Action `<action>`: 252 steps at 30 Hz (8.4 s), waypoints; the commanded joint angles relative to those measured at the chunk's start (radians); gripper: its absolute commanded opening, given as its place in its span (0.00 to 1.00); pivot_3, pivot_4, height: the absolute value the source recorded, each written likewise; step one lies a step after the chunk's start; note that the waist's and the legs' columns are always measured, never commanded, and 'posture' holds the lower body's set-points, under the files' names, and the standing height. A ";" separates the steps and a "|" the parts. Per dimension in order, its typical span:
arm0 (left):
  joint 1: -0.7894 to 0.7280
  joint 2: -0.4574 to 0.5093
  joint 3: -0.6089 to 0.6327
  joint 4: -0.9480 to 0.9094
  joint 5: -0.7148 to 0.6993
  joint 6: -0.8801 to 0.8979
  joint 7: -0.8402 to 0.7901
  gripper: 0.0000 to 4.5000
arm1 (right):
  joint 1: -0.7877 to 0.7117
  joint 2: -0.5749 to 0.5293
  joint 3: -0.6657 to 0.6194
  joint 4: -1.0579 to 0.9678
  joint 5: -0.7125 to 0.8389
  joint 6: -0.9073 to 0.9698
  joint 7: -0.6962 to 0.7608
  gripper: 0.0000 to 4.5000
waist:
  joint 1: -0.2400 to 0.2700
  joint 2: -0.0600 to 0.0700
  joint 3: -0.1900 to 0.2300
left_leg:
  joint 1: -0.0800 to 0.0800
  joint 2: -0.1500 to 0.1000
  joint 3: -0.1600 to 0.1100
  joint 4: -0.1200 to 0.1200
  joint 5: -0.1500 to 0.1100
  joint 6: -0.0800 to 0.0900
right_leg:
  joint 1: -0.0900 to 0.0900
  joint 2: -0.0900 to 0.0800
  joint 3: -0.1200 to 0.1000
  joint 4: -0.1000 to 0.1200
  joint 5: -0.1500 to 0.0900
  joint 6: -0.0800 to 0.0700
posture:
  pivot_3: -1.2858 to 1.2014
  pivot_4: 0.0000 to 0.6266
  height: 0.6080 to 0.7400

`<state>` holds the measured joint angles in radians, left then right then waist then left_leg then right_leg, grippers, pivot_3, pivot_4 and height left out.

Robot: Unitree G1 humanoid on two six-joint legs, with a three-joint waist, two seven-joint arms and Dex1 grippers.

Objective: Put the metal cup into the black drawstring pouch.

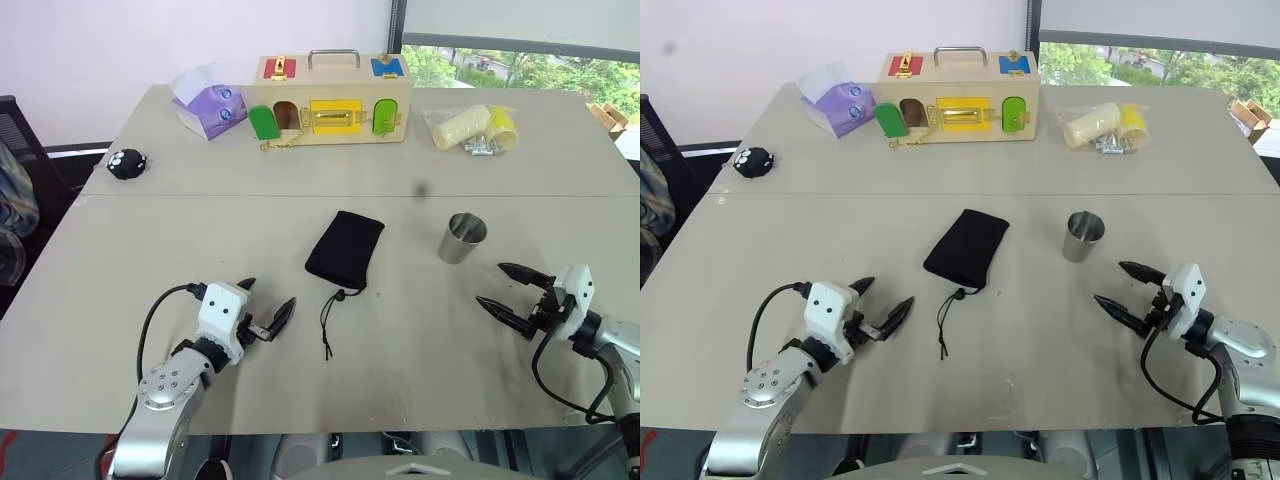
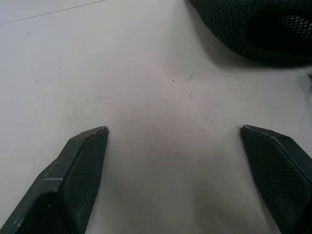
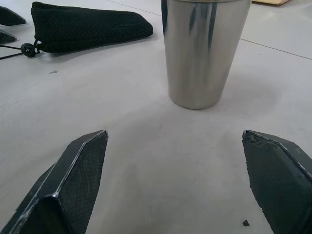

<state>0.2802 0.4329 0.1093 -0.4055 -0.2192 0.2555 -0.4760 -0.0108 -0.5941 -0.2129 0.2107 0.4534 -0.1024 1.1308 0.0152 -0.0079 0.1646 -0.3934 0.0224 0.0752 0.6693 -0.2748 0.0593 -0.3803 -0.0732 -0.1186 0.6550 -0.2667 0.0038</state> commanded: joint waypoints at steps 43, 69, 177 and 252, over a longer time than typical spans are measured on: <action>-0.441 0.083 -0.130 0.285 -0.063 -0.015 -0.332 0.99 | 0.318 0.082 0.096 -0.615 0.112 0.155 -0.130 1.00 | 0.003 0.000 0.000 | -0.001 0.000 -0.001 0.000 0.000 0.000 | 0.000 0.000 -0.002 -0.002 0.000 0.001 | 0.52 0.24 1.00; -0.512 0.054 -0.133 0.329 -0.054 -0.021 -0.330 0.01 | -0.100 -0.152 0.206 -0.521 -0.217 0.238 -0.292 1.00 | 0.008 -0.001 0.000 | -0.002 -0.001 0.000 0.001 0.000 0.000 | 0.000 0.002 -0.003 -0.001 0.000 0.001 | 0.52 0.24 1.00; -0.850 -0.196 0.074 0.204 -0.399 0.736 0.096 0.00 | -0.437 0.399 0.495 -0.376 -0.483 0.383 -0.608 0.99 | -0.003 -0.007 0.001 | -0.003 -0.001 -0.002 0.005 0.003 -0.005 | 0.000 0.003 -0.003 0.003 0.000 0.001 | 0.52 0.24 1.00; -0.821 -0.176 0.036 0.236 -0.406 0.664 0.110 0.00 | -0.311 0.335 0.494 -0.310 -0.378 0.663 -0.585 0.60 | -0.016 -0.008 0.001 | -0.001 -0.001 -0.002 0.001 0.004 -0.006 | 0.000 0.003 -0.002 0.003 0.000 0.001 | 0.52 0.24 1.00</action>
<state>-0.5415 0.2556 0.1422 -0.1371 -0.6197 0.9387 -0.3649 -0.3352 -0.2428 0.2581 -0.0877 0.0897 0.5105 0.5409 -0.0005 -0.0157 0.1660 -0.3948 0.0211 0.0729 0.6707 -0.2709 0.0533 -0.3804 -0.0699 -0.1209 0.6575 -0.2666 0.0048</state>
